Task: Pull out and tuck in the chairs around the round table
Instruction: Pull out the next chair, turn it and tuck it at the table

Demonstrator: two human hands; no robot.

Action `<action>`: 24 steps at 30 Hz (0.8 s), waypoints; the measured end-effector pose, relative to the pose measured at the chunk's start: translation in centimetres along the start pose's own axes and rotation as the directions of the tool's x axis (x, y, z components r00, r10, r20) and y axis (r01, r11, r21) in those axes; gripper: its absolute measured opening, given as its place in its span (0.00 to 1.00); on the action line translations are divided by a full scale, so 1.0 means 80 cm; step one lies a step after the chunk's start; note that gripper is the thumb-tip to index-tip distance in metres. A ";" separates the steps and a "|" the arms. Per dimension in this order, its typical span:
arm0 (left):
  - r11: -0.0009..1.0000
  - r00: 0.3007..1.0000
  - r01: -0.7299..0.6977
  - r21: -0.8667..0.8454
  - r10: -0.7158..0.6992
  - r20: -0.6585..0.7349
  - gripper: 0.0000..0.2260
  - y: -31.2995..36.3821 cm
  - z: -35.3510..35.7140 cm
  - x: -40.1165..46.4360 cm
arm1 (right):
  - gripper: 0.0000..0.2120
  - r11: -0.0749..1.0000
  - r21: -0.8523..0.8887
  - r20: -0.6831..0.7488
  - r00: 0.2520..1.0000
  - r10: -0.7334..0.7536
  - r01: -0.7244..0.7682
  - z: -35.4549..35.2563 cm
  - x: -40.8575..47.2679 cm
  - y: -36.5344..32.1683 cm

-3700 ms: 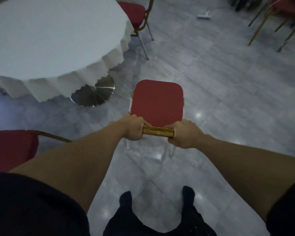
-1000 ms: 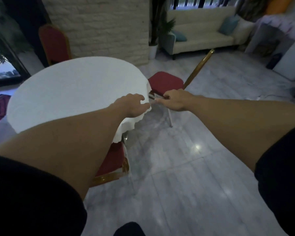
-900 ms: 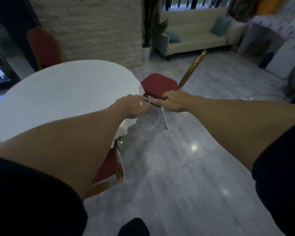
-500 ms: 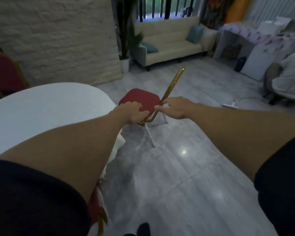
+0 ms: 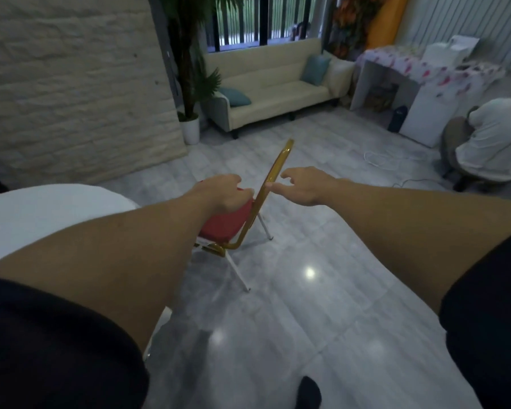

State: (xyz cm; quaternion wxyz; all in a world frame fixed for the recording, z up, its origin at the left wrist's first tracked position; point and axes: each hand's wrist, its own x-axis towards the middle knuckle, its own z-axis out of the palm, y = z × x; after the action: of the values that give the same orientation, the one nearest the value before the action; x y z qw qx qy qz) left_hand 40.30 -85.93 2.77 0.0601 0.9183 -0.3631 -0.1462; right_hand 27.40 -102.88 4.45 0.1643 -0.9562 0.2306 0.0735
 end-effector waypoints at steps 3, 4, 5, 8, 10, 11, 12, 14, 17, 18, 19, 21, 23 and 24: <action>0.999 0.999 0.038 -0.016 -0.038 0.009 0.36 0.030 0.003 0.052 | 0.41 0.999 -0.009 0.018 0.999 -0.031 0.031 -0.017 0.046 0.044; 0.998 0.999 0.052 -0.022 -0.052 0.016 0.36 0.040 0.001 0.070 | 0.42 0.999 -0.010 0.033 0.999 -0.041 0.041 -0.025 0.060 0.059; 0.997 0.998 0.064 -0.035 -0.064 0.013 0.36 0.049 0.000 0.085 | 0.42 0.999 -0.015 0.038 0.998 -0.052 0.052 -0.032 0.076 0.073; 0.991 0.994 0.105 -0.088 -0.107 -0.016 0.36 0.080 -0.011 0.139 | 0.46 0.996 -0.037 0.034 0.996 -0.077 0.078 -0.061 0.134 0.113; 0.988 0.992 0.125 -0.092 -0.126 -0.010 0.37 0.094 -0.014 0.171 | 0.48 0.993 -0.048 0.050 0.993 -0.110 0.112 -0.073 0.169 0.132; 0.986 0.991 0.134 -0.102 -0.135 -0.003 0.37 0.098 -0.012 0.185 | 0.50 0.991 -0.048 0.064 0.990 -0.124 0.127 -0.076 0.185 0.140; 0.982 0.989 0.145 -0.118 -0.146 0.003 0.37 0.100 -0.012 0.199 | 0.50 0.990 -0.046 0.072 0.989 -0.133 0.136 -0.079 0.202 0.148; 0.974 0.986 0.168 -0.150 -0.169 0.003 0.37 0.107 -0.012 0.234 | 0.47 0.987 -0.048 0.088 0.985 -0.152 0.156 -0.087 0.241 0.165; 0.968 0.981 0.193 -0.158 -0.194 0.010 0.36 0.112 -0.011 0.283 | 0.47 0.974 -0.072 0.113 0.972 -0.208 0.217 -0.094 0.297 0.181; 0.964 0.978 0.206 -0.166 -0.206 0.015 0.37 0.112 -0.009 0.298 | 0.48 0.971 -0.083 0.124 0.969 -0.214 0.225 -0.094 0.314 0.186; 0.957 0.974 0.224 -0.184 -0.223 0.025 0.38 0.113 -0.006 0.317 | 0.50 0.969 -0.087 0.136 0.966 -0.219 0.232 -0.095 0.336 0.193; 0.941 0.967 0.256 -0.223 -0.250 0.057 0.43 0.112 -0.002 0.344 | 0.54 0.966 -0.087 0.169 0.959 -0.227 0.244 -0.097 0.372 0.203; 0.928 0.962 0.273 -0.255 -0.257 0.097 0.52 0.113 0.001 0.361 | 0.56 0.954 -0.095 0.213 0.942 -0.260 0.285 -0.098 0.401 0.210; 0.925 0.959 0.282 -0.256 -0.260 0.116 0.57 0.114 0.003 0.369 | 0.57 0.947 -0.105 0.229 0.934 -0.274 0.304 -0.099 0.416 0.213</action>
State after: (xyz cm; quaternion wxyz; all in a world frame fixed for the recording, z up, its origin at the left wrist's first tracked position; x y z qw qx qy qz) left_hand 54.79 -112.77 -2.16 0.1494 0.9362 -0.2113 -0.2379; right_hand 49.34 -133.79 -0.11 0.1300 -0.9756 0.0629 0.1654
